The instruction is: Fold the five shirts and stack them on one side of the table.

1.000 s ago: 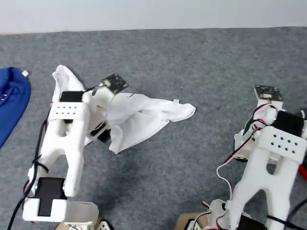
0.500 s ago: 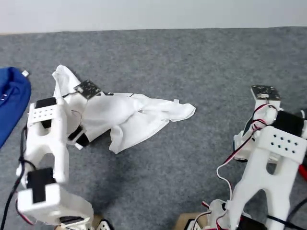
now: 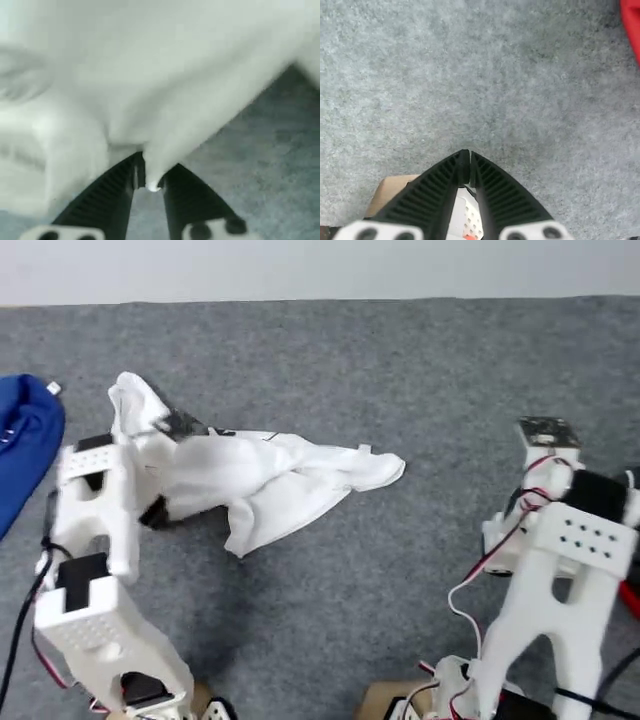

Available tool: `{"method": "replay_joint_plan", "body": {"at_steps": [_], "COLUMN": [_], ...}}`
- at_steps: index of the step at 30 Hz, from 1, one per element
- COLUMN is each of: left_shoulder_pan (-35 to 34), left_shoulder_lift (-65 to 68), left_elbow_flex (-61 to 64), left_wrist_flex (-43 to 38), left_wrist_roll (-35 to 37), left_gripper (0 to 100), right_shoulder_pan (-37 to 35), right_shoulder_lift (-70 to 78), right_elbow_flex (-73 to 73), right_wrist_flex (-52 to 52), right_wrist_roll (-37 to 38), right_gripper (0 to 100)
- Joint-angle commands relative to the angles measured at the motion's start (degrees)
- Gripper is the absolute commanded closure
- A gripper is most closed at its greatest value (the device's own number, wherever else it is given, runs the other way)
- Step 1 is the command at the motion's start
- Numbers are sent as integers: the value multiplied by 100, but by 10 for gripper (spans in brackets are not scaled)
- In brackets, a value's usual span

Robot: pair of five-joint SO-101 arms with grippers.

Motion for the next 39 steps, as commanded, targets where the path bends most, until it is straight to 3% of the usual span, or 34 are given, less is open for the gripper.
{"method": "replay_joint_plan", "body": {"at_steps": [1, 9, 19, 23, 26, 39], "left_shoulder_pan": [0, 0, -492, -563, -563, -571], "left_shoulder_lift": [-62, -62, 0, 9, 9, 492], "left_elbow_flex": [-971, -2835, -2949, -2949, -2949, -2993], "left_wrist_flex": [580, 1758, 1495, 1495, 1495, 1257], "left_wrist_roll": [-26, -18, 193, 193, 193, 220], "left_gripper": [998, 998, 998, 998, 998, 998], "right_shoulder_pan": [-655, -2809, -4497, -5182, -5560, -6431], "right_shoulder_lift": [-215, -136, 1780, 2993, 3899, 6211], "right_elbow_flex": [-88, -703, -1292, -2171, -3024, -5749], "right_wrist_flex": [207, -391, -1824, -1903, -1868, -1174], "right_wrist_roll": [35, 9, -448, -580, -862, -923], "right_gripper": [990, 990, 987, 892, 841, 840]}}
